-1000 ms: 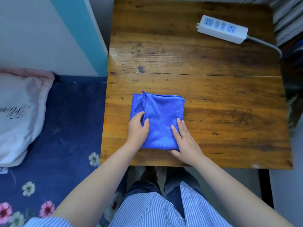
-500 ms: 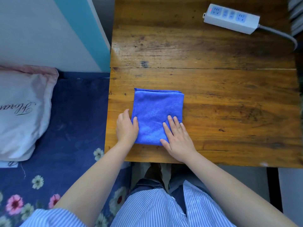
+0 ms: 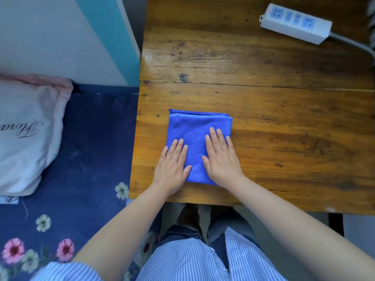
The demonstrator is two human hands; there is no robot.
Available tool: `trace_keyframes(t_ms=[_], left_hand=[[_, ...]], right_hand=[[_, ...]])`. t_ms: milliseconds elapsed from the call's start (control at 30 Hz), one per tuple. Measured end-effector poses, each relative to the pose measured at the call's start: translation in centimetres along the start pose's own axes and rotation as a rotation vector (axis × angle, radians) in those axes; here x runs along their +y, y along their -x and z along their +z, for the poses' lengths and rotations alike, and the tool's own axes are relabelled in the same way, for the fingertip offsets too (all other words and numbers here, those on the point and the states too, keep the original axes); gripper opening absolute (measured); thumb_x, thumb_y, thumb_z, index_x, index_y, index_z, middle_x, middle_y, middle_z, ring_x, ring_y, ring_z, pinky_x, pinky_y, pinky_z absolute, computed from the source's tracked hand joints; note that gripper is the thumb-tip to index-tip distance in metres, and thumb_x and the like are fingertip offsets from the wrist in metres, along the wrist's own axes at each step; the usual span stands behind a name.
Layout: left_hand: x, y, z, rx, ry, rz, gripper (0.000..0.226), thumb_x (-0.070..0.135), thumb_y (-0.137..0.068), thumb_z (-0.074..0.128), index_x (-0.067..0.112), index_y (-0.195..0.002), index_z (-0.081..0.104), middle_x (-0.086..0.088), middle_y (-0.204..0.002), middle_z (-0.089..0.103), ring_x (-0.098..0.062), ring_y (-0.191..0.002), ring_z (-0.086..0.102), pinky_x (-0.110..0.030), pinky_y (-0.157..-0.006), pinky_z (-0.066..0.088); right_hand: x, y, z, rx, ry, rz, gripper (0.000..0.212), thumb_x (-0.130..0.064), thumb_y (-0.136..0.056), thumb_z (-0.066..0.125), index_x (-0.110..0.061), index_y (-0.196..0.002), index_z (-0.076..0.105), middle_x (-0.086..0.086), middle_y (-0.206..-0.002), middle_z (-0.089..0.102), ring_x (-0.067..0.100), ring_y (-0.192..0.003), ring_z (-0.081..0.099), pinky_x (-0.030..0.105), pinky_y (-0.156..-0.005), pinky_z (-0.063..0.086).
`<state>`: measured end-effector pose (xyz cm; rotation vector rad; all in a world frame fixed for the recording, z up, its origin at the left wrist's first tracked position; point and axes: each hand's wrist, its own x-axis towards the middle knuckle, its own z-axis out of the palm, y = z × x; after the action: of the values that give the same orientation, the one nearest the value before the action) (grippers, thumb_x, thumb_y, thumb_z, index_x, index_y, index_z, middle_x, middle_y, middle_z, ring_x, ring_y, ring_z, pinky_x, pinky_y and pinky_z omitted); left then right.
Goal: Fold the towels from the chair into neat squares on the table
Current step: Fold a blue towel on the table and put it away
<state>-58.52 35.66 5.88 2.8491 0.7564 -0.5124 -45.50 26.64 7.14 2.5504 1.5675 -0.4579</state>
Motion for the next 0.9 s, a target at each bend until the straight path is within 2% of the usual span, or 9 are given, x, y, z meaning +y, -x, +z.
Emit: trace_keyframes(t_ms=[167,300,367,467,600,667,767,833,900], left_hand=[[-0.3,-0.3,0.4,0.029,-0.008,-0.007,0.06,0.04,-0.079,0.033,0.003,-0.116,0.063,-0.014,-0.123,0.063,-0.028,-0.112,0.062,-0.036,-0.099,0.026],[-0.3,-0.4,0.7,0.045,-0.034,0.026,0.062,0.043,-0.079,0.032,0.005,-0.116,0.064,-0.012,-0.123,0.064,-0.025,-0.114,0.062,-0.036,-0.103,0.031],[-0.7,-0.2,0.7,0.095,-0.037,0.049,0.066,0.046,-0.079,0.031,0.003,-0.116,0.064,-0.013,-0.123,0.064,-0.027,-0.114,0.061,-0.039,-0.107,0.028],[-1.4,0.8,1.6,0.234,-0.076,0.192,0.066,0.048,-0.079,0.035,-0.001,-0.119,0.057,-0.018,-0.121,0.063,-0.032,-0.113,0.061,-0.042,-0.109,0.011],[-1.4,2.2,2.7,0.305,-0.093,0.316,0.052,0.034,-0.079,0.039,0.002,-0.119,0.043,-0.017,-0.118,0.066,-0.031,-0.11,0.063,-0.043,-0.104,0.025],[-1.2,2.1,2.6,0.297,-0.095,0.299,0.051,0.026,-0.074,0.055,0.001,-0.118,0.053,-0.017,-0.116,0.067,-0.03,-0.108,0.064,-0.043,-0.099,0.039],[-1.0,1.5,1.8,0.224,-0.081,0.282,0.063,0.025,-0.049,0.084,0.001,-0.105,0.069,-0.016,-0.11,0.069,-0.029,-0.102,0.068,-0.041,-0.083,0.055],[-1.0,1.8,1.4,0.19,-0.061,0.276,0.067,0.028,-0.041,0.089,0.001,-0.101,0.072,-0.014,-0.107,0.071,-0.027,-0.098,0.069,-0.04,-0.079,0.056],[-1.1,2.2,1.1,0.185,-0.043,0.256,0.063,0.026,-0.041,0.091,0.003,-0.097,0.073,-0.012,-0.103,0.073,-0.025,-0.094,0.071,-0.037,-0.077,0.057]], right_hand=[[2.1,-3.9,-0.1,-0.076,-0.124,-0.127,0.078,-0.047,-0.078,0.007,-0.008,-0.142,0.028,0.01,-0.153,0.021,0.031,-0.143,0.017,0.04,-0.115,0.006],[3.8,-4.3,-0.5,-0.084,-0.181,0.115,0.062,-0.043,-0.093,0.018,-0.012,-0.147,0.01,0.01,-0.157,-0.001,0.027,-0.145,-0.003,0.038,-0.117,-0.001],[4.4,-3.7,-0.9,0.001,-0.16,0.136,0.059,-0.035,-0.095,0.028,-0.007,-0.146,0.016,0.019,-0.155,0.009,0.034,-0.144,0.007,0.042,-0.117,0.008],[4.9,-0.3,-0.5,0.211,-0.067,-0.272,0.05,-0.037,-0.095,0.026,-0.001,-0.126,0.042,0.026,-0.134,0.047,0.041,-0.128,0.039,0.044,-0.111,0.025],[4.2,4.6,0.7,0.064,0.106,-0.609,0.039,-0.033,-0.074,0.067,-0.007,-0.102,0.069,0.014,-0.116,0.067,0.03,-0.107,0.064,0.039,-0.09,0.051],[3.5,5.0,1.4,0.076,0.148,-0.604,0.03,-0.013,-0.087,0.044,-0.009,-0.099,0.071,0.012,-0.11,0.07,0.027,-0.1,0.068,0.039,-0.081,0.055],[2.6,4.1,1.8,0.167,0.203,-0.556,0.069,-0.001,-0.096,0.007,-0.008,-0.085,0.075,0.011,-0.098,0.074,0.026,-0.088,0.071,0.037,-0.071,0.058],[2.2,4.0,1.9,0.182,0.214,-0.589,0.063,0.003,-0.093,0.015,-0.008,-0.08,0.075,0.011,-0.092,0.075,0.026,-0.082,0.072,0.034,-0.067,0.058],[2.2,3.5,1.1,0.176,0.182,-0.629,0.036,0.004,-0.078,0.041,-0.008,-0.074,0.074,0.01,-0.082,0.075,0.025,-0.072,0.072,0.029,-0.058,0.057]])
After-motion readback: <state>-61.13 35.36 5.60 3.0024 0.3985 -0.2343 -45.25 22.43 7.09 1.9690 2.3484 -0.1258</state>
